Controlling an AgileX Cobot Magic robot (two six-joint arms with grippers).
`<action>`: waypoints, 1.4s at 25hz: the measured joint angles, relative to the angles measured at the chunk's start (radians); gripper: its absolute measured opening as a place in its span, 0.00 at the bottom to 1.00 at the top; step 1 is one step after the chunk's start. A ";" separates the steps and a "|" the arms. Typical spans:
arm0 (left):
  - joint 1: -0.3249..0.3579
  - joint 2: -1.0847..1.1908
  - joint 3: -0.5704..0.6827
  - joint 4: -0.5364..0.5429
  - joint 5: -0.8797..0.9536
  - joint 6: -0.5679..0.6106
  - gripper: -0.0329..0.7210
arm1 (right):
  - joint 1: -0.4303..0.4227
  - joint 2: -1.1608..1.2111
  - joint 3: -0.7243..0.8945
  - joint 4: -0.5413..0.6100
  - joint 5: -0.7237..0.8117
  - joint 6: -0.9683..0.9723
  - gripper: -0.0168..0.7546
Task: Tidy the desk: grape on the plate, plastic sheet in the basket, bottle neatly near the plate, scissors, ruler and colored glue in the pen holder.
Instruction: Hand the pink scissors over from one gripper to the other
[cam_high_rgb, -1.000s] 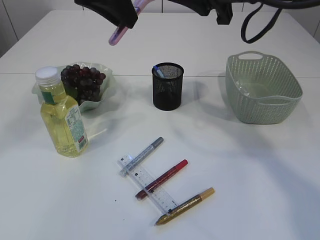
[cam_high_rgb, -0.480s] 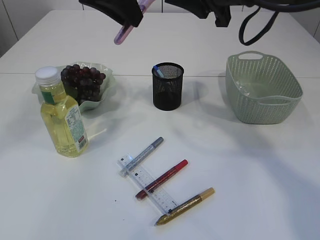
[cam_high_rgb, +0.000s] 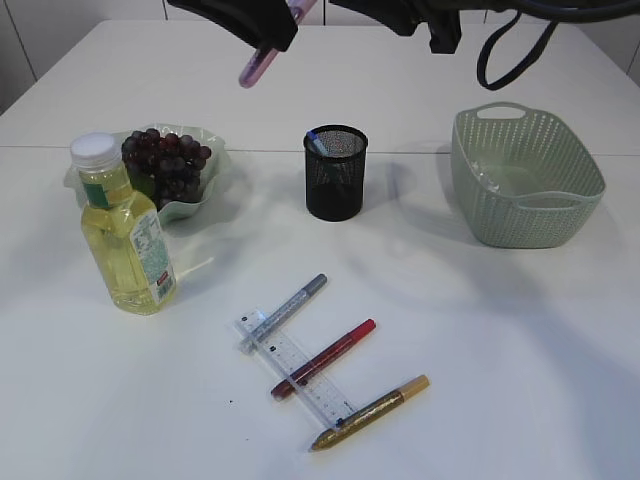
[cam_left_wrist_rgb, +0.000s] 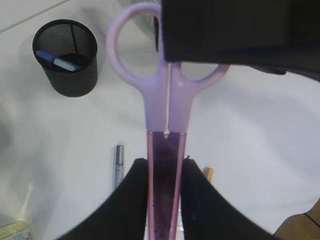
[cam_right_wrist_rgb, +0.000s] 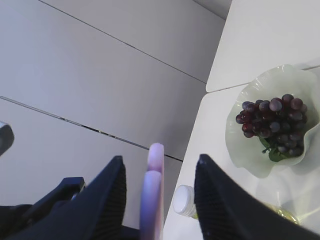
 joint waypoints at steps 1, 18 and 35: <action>0.000 0.000 0.000 -0.003 -0.002 -0.001 0.22 | 0.000 0.000 0.000 0.000 0.000 0.000 0.50; 0.000 0.000 0.000 -0.025 -0.037 0.003 0.22 | 0.000 0.000 0.000 0.008 0.008 0.007 0.22; 0.000 0.000 0.000 -0.012 -0.042 0.005 0.31 | 0.000 0.000 0.000 0.008 0.008 0.010 0.10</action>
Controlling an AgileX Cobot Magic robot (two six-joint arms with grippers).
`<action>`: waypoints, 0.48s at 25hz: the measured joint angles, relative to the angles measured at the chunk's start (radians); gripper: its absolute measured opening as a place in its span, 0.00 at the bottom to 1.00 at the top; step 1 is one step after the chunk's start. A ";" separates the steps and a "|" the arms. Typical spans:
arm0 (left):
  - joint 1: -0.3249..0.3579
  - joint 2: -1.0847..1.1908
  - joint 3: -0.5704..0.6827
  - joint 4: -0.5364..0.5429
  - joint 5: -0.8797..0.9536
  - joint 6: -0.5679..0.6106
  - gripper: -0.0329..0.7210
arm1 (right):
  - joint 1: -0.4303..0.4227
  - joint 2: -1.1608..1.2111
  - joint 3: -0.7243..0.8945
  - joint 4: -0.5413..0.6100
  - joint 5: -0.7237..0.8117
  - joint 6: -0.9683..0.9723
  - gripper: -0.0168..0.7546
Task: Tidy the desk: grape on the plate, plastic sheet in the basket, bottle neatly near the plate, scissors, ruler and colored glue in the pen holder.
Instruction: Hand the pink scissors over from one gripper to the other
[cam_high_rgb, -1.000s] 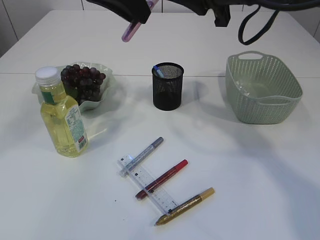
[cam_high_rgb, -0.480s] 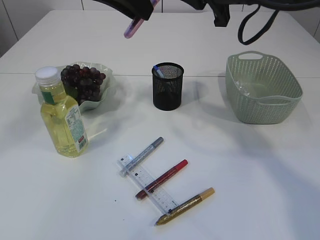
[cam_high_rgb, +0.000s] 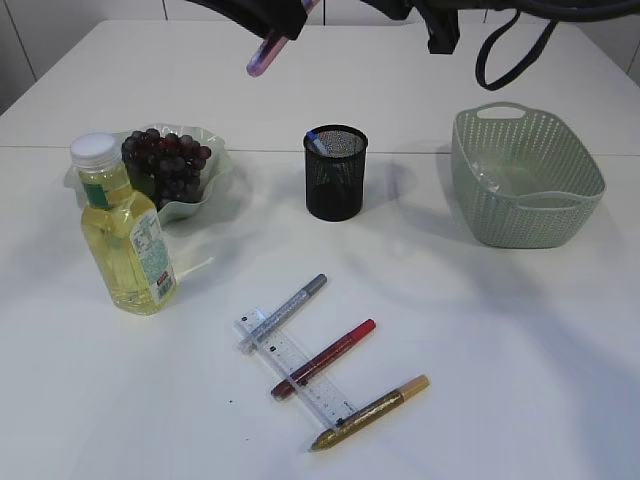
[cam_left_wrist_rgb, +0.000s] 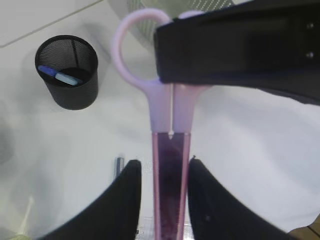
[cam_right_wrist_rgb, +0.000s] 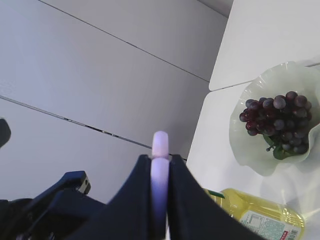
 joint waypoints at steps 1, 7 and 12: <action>0.000 0.000 0.000 0.005 -0.002 0.000 0.35 | 0.000 0.000 0.000 0.000 0.000 0.000 0.10; 0.000 0.000 0.000 0.031 -0.007 0.000 0.56 | 0.000 0.000 0.000 0.000 0.000 0.000 0.10; 0.000 0.000 0.000 0.035 -0.012 0.000 0.68 | 0.000 0.000 0.000 0.000 0.000 0.000 0.10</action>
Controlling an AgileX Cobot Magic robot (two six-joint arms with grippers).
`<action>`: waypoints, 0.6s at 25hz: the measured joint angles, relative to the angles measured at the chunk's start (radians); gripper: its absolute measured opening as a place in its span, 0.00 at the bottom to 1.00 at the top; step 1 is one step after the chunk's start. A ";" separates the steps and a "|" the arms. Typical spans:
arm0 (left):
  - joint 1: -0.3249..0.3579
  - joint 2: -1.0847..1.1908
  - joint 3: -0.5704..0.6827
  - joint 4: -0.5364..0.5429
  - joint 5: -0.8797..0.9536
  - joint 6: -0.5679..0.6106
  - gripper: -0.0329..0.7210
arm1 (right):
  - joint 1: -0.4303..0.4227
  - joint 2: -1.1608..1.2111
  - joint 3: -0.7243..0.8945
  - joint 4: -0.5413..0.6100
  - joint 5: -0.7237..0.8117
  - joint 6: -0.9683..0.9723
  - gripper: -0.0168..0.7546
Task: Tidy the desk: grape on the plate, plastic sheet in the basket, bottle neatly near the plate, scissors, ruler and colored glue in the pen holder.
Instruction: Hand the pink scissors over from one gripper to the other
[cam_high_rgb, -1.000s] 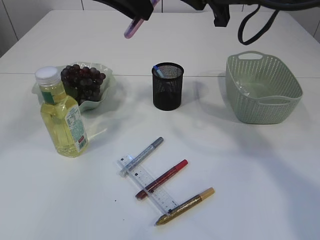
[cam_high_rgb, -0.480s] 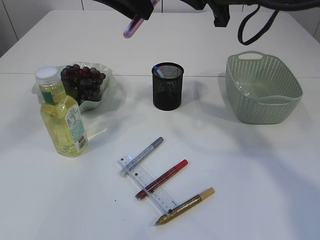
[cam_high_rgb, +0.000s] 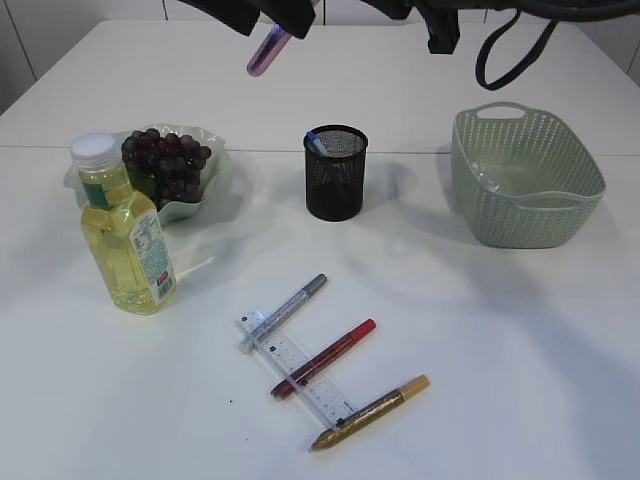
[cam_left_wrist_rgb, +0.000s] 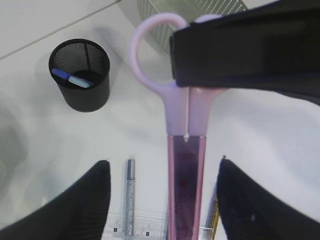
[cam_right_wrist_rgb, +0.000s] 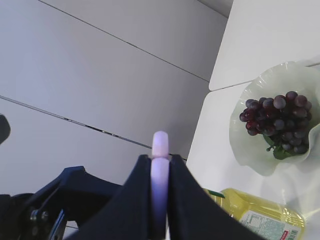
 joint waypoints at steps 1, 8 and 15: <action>0.000 0.000 0.000 0.002 0.000 0.000 0.69 | 0.000 0.000 0.000 0.000 0.000 0.000 0.10; 0.000 -0.028 0.000 0.013 -0.014 0.000 0.73 | 0.000 0.000 0.000 0.000 -0.002 0.000 0.10; 0.000 -0.093 0.000 0.066 0.027 0.000 0.69 | 0.000 0.000 0.000 0.000 -0.078 -0.002 0.10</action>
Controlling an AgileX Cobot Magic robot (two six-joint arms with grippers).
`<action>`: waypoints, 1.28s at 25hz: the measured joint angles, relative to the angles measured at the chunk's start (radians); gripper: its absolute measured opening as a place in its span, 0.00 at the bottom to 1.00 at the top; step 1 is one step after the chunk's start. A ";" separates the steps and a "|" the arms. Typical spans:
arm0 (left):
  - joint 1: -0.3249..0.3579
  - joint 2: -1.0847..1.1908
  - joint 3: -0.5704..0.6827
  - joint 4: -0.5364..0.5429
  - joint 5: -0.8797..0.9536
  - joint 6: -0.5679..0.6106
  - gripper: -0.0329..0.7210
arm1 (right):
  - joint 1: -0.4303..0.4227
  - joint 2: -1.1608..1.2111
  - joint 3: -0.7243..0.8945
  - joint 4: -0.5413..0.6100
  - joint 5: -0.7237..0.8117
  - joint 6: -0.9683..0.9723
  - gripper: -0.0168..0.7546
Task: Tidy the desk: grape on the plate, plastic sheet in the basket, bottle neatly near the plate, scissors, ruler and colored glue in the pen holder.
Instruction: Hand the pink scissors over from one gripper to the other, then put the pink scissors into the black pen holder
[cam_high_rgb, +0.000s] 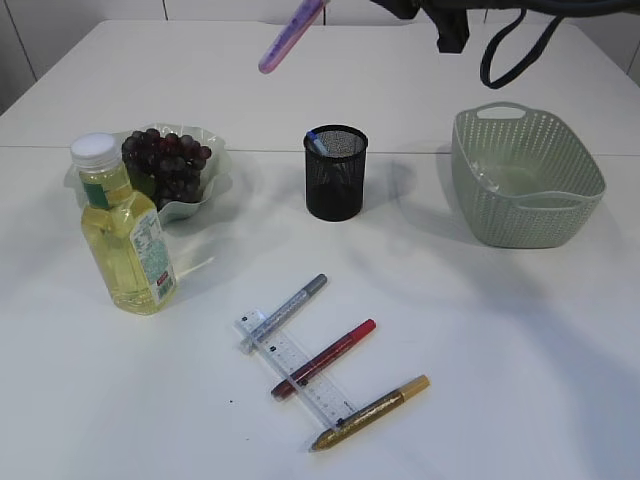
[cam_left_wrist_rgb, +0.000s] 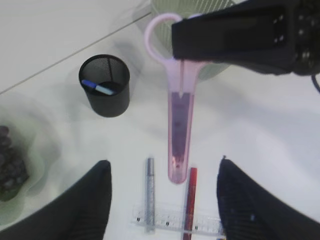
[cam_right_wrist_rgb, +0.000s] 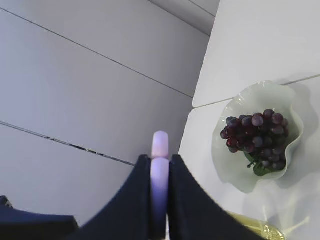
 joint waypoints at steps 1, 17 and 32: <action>0.000 -0.005 0.000 0.017 0.020 0.000 0.66 | 0.000 0.000 0.000 0.000 -0.010 -0.008 0.10; 0.265 -0.124 0.293 0.047 0.087 -0.023 0.45 | -0.107 0.093 -0.037 0.000 -0.045 -0.289 0.10; 0.278 -0.376 0.641 0.047 0.040 -0.048 0.45 | -0.111 0.385 -0.302 -0.010 -0.097 -0.595 0.09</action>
